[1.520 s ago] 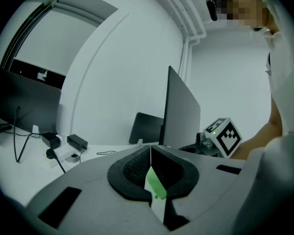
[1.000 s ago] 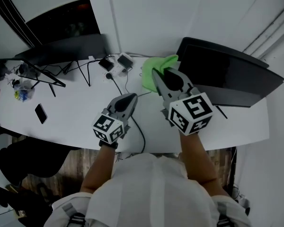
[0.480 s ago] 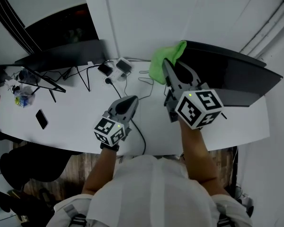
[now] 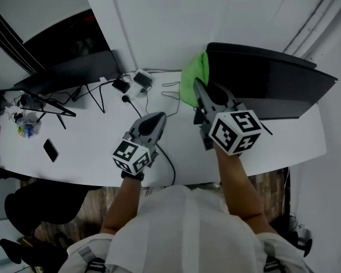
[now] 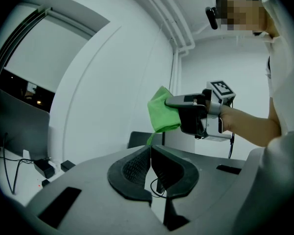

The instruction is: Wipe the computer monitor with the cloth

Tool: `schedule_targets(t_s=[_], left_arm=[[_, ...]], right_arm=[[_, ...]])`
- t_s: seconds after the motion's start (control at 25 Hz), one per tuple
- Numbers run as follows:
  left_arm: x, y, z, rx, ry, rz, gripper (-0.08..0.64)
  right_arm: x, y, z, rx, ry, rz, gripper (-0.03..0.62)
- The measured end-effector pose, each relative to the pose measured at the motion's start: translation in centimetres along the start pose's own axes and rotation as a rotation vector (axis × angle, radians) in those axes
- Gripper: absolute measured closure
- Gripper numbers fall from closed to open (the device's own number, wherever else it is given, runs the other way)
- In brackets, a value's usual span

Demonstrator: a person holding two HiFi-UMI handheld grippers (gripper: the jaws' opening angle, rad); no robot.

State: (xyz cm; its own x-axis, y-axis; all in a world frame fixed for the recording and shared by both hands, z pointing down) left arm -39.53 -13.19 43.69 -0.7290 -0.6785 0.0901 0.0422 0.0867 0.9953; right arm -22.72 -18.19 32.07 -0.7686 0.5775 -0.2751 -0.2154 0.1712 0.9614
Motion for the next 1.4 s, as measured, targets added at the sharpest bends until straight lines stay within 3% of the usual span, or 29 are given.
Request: schedule_targets(t_s=[1.4], left_arm=[[-0.8, 1.8, -0.5, 0.057, 0.032, 0.004, 0.541]], right_arm=[[-2.4, 10.0, 1.2, 0.218, 0.082, -0.019, 0.546]])
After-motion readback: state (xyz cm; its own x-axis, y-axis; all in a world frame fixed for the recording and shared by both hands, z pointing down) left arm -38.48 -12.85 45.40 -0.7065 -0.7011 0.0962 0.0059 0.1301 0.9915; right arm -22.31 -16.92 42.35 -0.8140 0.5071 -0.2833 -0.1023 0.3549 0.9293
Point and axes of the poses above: the fingertips, and each gripper's own axes: z backward along the fingers, x to its left, y out of its underside, the point moved 6 cm from there along z, backward along the fingers, and after that the axes turned 4 degrees about -z, right-handed, at the moved point
